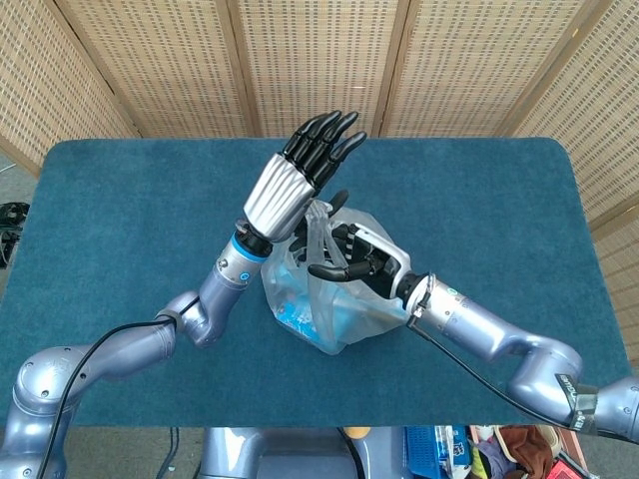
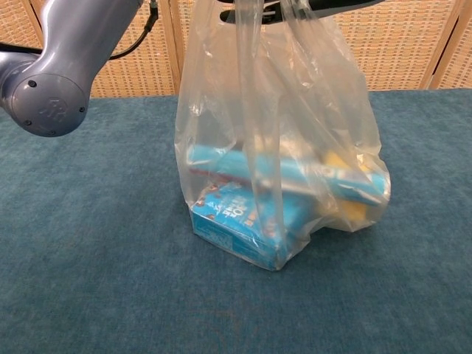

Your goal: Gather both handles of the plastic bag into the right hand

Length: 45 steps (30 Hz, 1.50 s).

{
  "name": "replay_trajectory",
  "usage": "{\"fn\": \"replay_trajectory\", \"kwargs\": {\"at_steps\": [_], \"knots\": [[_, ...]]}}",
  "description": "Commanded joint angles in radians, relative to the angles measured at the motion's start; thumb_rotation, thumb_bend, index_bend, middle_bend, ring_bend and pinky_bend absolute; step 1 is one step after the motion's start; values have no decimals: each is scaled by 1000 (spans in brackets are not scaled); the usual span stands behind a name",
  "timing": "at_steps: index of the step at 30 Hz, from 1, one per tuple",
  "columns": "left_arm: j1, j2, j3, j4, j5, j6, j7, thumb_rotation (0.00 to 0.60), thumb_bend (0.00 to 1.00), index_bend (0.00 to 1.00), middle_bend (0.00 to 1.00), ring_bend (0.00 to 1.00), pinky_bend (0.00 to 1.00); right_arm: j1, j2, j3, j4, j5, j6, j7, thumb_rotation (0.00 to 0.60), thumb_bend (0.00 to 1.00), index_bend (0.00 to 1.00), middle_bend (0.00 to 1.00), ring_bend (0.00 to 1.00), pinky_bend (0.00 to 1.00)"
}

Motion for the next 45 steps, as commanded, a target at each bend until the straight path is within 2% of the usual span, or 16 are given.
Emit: {"fn": "replay_trajectory", "kwargs": {"at_steps": [1, 21, 23, 26, 29, 32, 38, 45], "knots": [[-3, -1, -1, 4, -3, -3, -1, 600, 413, 0, 0, 42, 109, -4, -7, 7, -1, -10, -7, 6, 600, 279, 312, 357, 173, 182], [-21, -16, -8, 26, -43, -45, -8, 600, 401, 0, 0, 42, 110, -45, -28, 32, 1, -118, -43, 99, 600, 280, 311, 357, 224, 194], [-19, -15, -9, 27, -47, -48, -16, 600, 354, 0, 0, 40, 110, -49, -23, 31, 3, -134, -39, 116, 600, 280, 311, 357, 224, 194], [-18, -12, -8, 24, -51, -51, -20, 600, 175, 0, 0, 10, 95, -52, -21, 27, 8, -147, -32, 136, 600, 282, 311, 358, 227, 194], [-13, -3, -4, 12, -57, -65, -16, 600, 69, 0, 0, 0, 39, -55, -17, 21, 11, -164, -23, 158, 600, 284, 312, 357, 229, 194], [-6, 21, 1, -21, -76, -106, 15, 600, 43, 0, 0, 0, 2, -56, -8, 11, 13, -193, -8, 195, 600, 285, 315, 358, 235, 196], [17, 78, 4, -106, -109, -158, 50, 600, 26, 0, 0, 0, 0, -49, 16, -25, 22, -259, 32, 271, 600, 286, 321, 367, 248, 197], [40, 153, 15, -177, -118, -210, 23, 600, 2, 0, 0, 0, 0, -27, 38, -84, 40, -328, 86, 355, 600, 287, 322, 371, 252, 198]]}}
